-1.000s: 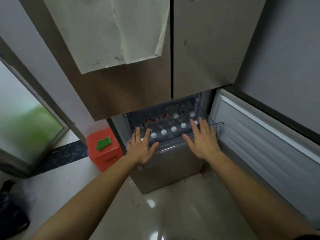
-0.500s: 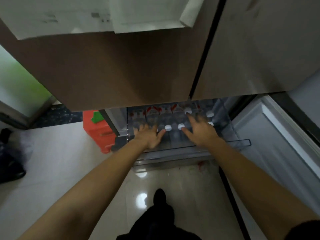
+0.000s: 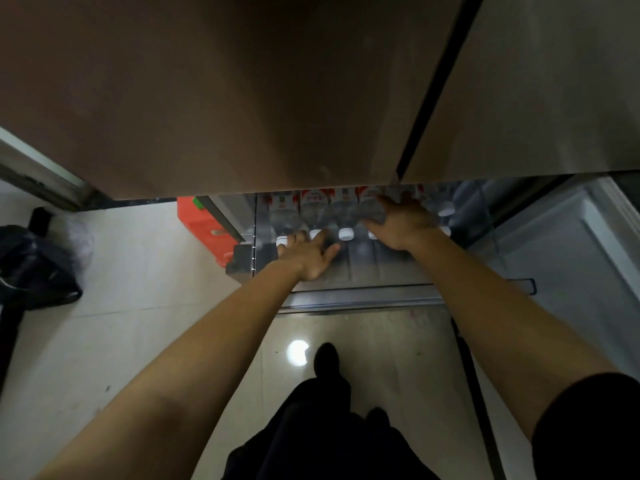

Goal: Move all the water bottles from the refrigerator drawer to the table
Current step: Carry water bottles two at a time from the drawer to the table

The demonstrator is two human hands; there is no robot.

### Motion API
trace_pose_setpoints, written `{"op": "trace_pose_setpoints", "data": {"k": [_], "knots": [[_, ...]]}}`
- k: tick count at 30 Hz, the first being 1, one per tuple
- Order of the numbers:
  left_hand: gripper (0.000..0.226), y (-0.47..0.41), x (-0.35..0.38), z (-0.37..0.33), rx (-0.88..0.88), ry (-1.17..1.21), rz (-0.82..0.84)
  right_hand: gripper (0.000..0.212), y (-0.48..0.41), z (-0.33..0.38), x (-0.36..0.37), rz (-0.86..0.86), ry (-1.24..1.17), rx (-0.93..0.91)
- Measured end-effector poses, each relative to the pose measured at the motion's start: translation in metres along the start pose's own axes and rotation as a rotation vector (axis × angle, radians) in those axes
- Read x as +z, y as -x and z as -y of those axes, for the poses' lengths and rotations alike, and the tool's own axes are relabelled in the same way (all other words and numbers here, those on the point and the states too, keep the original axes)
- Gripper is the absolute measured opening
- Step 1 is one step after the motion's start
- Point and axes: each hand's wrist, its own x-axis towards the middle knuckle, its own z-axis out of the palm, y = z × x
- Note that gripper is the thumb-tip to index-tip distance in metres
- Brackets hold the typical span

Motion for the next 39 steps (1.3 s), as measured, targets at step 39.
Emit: {"op": "trace_pose_setpoints", "data": {"k": [39], "knots": [[0.055, 0.102, 0.015, -0.014, 0.044, 0.438, -0.835, 0.035, 0.138, 0.005, -0.024, -0.307, -0.565, 0.033]]}}
